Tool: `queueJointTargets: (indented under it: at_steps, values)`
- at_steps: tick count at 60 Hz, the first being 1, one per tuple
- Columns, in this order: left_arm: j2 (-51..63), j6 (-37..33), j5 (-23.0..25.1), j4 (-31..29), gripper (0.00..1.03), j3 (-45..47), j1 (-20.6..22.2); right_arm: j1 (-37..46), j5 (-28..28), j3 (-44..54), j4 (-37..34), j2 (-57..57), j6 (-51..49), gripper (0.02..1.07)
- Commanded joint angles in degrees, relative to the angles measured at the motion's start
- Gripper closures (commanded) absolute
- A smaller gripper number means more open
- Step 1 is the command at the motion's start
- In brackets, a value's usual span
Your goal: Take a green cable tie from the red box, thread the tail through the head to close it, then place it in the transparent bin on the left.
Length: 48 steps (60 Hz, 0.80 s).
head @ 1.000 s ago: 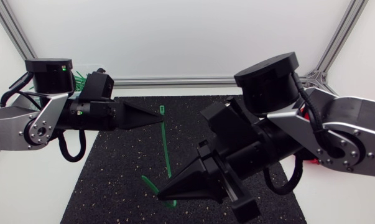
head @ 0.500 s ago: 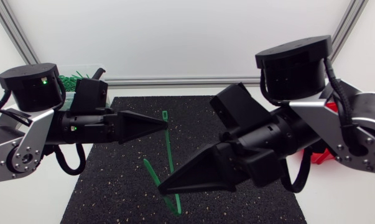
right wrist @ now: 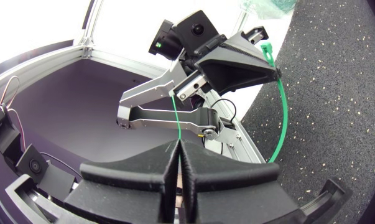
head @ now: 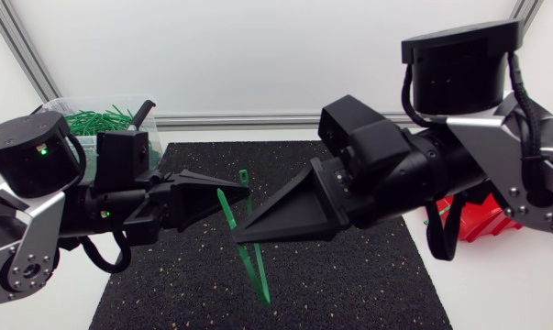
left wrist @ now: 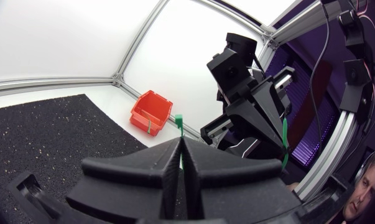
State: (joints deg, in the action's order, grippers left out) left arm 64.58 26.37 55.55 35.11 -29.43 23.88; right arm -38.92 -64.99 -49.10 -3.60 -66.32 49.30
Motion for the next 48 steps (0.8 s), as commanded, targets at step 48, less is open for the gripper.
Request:
queueJointTargets:
  at_steps: [48]
  values:
    - [-11.1,-15.9,-18.0,2.5,0.99,5.5,9.0,6.4,-4.3,-0.8,-3.7,-3.4,12.7,1.01]
